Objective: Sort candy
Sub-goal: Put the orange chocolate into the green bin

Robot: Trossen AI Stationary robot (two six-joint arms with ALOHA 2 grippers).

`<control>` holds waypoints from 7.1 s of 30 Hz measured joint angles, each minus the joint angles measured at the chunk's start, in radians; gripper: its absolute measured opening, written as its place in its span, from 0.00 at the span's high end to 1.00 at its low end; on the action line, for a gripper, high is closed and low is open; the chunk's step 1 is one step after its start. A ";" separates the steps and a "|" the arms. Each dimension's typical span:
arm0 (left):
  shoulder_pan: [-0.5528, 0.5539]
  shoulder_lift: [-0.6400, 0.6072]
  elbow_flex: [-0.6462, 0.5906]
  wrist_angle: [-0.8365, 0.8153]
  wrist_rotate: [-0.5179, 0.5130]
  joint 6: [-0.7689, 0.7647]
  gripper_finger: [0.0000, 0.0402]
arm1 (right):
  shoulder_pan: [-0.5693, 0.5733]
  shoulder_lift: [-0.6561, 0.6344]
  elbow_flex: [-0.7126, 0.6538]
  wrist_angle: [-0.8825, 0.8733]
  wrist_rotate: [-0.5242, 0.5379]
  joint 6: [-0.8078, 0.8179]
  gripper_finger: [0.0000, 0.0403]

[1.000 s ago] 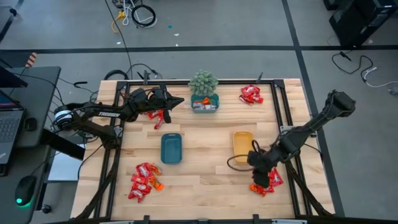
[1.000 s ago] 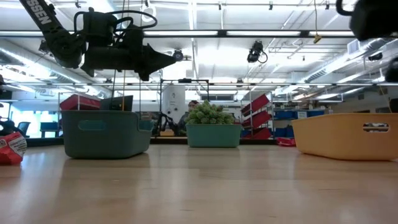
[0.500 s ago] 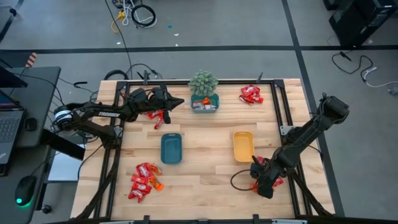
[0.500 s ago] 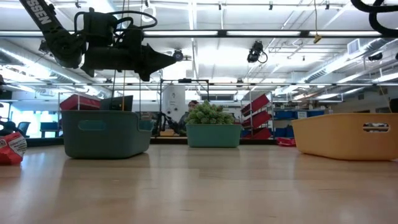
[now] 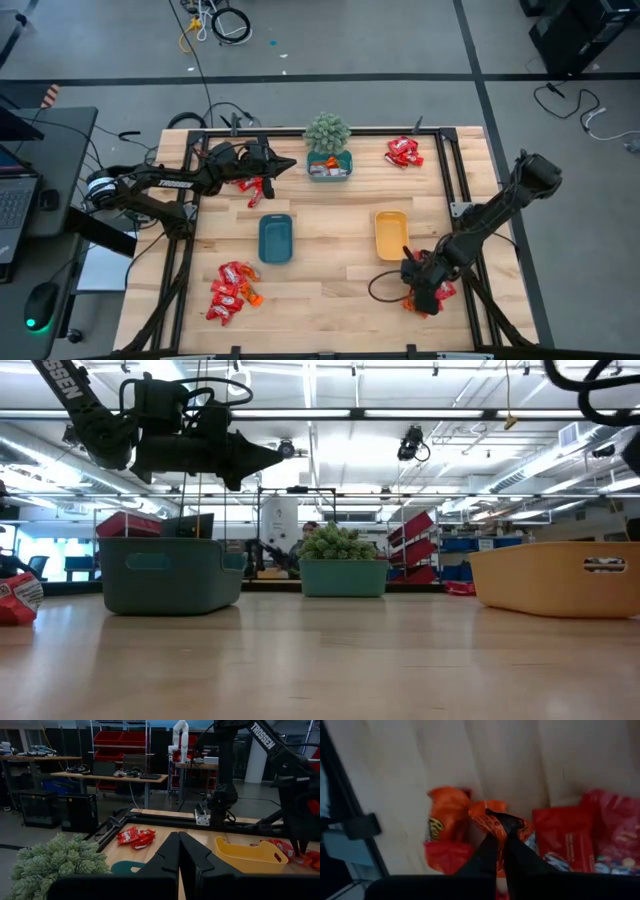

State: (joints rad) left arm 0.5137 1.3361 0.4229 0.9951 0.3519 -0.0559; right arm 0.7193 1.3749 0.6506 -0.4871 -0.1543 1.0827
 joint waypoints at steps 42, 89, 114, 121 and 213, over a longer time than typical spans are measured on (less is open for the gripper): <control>0.000 0.000 0.000 0.001 0.000 0.029 0.99 | -1.109 0.556 0.824 0.064 0.104 -1.252 1.00; 0.000 0.000 0.000 -0.003 0.000 0.026 0.99 | -0.635 -0.157 0.170 -0.143 -0.048 -0.666 0.98; 0.003 0.000 0.000 -0.044 0.000 0.054 0.99 | -0.116 -0.079 -0.050 0.170 -0.083 0.104 0.53; 0.002 0.000 0.000 -0.075 0.000 0.052 0.99 | -0.058 0.078 -0.050 0.372 -0.116 0.124 0.49; 0.002 0.000 -0.001 -0.127 0.000 0.050 0.99 | -1.117 0.418 0.651 0.165 0.151 -1.403 1.00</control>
State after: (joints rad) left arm 0.5152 1.3357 0.4221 0.8686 0.3515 -0.0058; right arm -0.3980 1.7932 1.3013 -0.3219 -0.0033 -0.3203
